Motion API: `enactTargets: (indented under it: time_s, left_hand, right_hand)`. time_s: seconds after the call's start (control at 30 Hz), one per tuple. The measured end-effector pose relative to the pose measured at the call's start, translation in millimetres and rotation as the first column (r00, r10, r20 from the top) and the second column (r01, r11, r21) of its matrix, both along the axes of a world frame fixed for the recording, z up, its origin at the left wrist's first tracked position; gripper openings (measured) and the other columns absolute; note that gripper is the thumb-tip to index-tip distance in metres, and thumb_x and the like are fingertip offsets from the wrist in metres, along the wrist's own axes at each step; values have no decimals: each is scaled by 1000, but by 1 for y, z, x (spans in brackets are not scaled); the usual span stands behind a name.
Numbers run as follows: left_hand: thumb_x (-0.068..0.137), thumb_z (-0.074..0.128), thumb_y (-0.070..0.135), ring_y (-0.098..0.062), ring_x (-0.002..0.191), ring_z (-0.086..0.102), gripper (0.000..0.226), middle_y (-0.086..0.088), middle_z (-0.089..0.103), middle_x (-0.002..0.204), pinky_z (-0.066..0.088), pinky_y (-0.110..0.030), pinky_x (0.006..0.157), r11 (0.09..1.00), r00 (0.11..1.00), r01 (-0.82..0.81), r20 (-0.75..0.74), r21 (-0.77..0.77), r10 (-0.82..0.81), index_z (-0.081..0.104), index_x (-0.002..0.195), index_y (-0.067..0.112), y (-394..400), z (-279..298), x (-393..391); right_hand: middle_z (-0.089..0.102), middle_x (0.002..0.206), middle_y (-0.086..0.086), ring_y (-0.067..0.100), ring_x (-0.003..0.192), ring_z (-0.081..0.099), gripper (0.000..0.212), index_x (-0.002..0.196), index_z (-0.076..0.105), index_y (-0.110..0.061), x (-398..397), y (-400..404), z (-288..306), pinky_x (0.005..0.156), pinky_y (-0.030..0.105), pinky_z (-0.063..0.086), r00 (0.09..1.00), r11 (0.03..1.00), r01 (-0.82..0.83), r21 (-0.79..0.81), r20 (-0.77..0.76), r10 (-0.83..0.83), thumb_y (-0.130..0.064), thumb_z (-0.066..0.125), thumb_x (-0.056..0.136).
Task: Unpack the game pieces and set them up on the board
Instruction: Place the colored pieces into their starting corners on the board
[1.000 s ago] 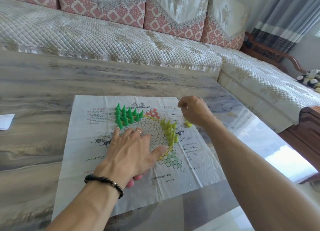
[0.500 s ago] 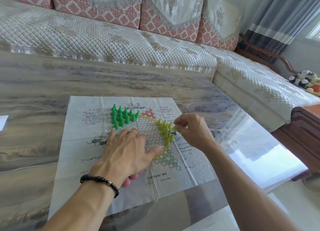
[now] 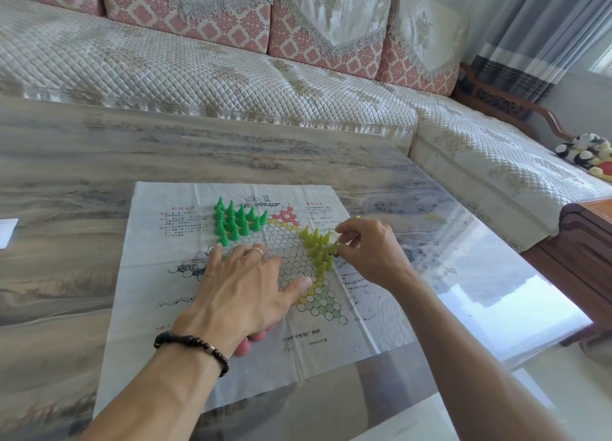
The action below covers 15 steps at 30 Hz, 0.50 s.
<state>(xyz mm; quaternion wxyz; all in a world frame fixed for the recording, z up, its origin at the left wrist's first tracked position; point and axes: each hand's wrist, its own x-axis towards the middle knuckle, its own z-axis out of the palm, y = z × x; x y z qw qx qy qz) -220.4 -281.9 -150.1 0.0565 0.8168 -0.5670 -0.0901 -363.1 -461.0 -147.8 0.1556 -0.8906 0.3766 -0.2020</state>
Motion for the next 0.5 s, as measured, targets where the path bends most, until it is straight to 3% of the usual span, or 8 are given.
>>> enactTargets:
  time_s: [0.1,0.17,0.3,0.43,0.5]
  left_hand:
    - [82,12,79,-21,133,38,80,-1,43,146,18,-55,114,1000,1000,-1,-2,3,1,53,127,27,0,0,1]
    - [82,13,79,-21,133,38,79,-1,43,145,19,-55,114,1000,1000,1,-1,2,-1,54,125,27,0,0,0]
    - [82,13,79,-21,131,39,78,-1,45,143,20,-55,113,1000,1000,1,-1,-3,-1,56,121,27,0,0,0]
    - [83,13,79,-21,131,39,77,-1,45,142,20,-55,113,1000,1000,1,-3,4,-1,55,120,27,0,0,0]
    - [83,13,79,-21,131,39,76,-1,45,142,20,-55,113,1000,1000,-1,-4,6,1,56,119,27,0,0,0]
  right_hand:
    - [73,98,0,10,83,66,28,110,70,-13,-4,-9,6,80,29,57,998,996,65,-64,-12,-66,-5,61,85]
    - [72,99,2,17,88,66,31,109,71,-14,-7,-16,9,79,36,56,989,983,141,-115,-23,-145,-3,58,83]
    - [64,111,3,23,97,62,39,115,68,-19,-9,-24,9,78,39,54,978,979,115,-168,-152,-141,-3,59,81]
    - [59,117,2,23,99,60,26,112,70,-17,-3,-25,5,81,37,51,960,984,32,-174,-268,-78,-21,70,86]
    - [58,114,4,25,97,60,22,108,71,-14,-1,-27,5,82,36,50,959,984,35,-174,-270,-82,-20,70,87]
